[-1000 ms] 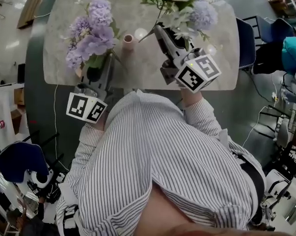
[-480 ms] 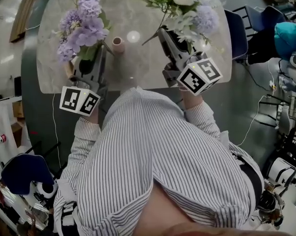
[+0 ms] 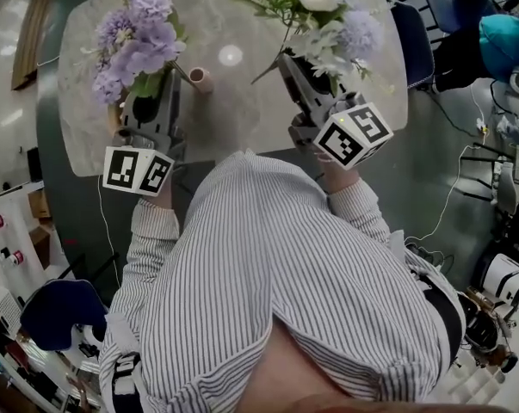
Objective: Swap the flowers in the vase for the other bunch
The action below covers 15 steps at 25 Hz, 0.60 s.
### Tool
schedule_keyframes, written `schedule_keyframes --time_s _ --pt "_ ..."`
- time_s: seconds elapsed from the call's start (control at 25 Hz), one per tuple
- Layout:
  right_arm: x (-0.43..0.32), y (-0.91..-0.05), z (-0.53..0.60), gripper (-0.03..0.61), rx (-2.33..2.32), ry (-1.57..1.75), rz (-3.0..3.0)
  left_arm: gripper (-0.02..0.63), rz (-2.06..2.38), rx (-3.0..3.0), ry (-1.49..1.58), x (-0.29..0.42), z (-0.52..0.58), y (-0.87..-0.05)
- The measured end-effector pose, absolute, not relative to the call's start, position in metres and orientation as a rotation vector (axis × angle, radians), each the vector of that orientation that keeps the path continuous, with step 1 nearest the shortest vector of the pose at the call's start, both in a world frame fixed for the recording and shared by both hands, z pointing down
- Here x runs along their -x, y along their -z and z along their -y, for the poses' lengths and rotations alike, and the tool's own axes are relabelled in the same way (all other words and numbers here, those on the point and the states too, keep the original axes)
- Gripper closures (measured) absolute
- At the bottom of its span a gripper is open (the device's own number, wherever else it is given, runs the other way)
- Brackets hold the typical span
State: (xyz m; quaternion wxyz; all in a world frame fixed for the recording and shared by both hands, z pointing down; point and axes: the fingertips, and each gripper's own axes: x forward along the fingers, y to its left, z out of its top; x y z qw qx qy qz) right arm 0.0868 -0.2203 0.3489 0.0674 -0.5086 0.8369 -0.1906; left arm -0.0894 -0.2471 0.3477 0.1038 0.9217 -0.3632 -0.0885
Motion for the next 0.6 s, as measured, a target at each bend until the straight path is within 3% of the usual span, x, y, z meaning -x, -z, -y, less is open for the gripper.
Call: schedule_keyframes --time_s 0.6 --pt "-0.092 -0.367 0.217 0.541 1.568 0.662 -2.515 0.569 1.122 -2.837 0.265 0.088 0.277 -0.345"
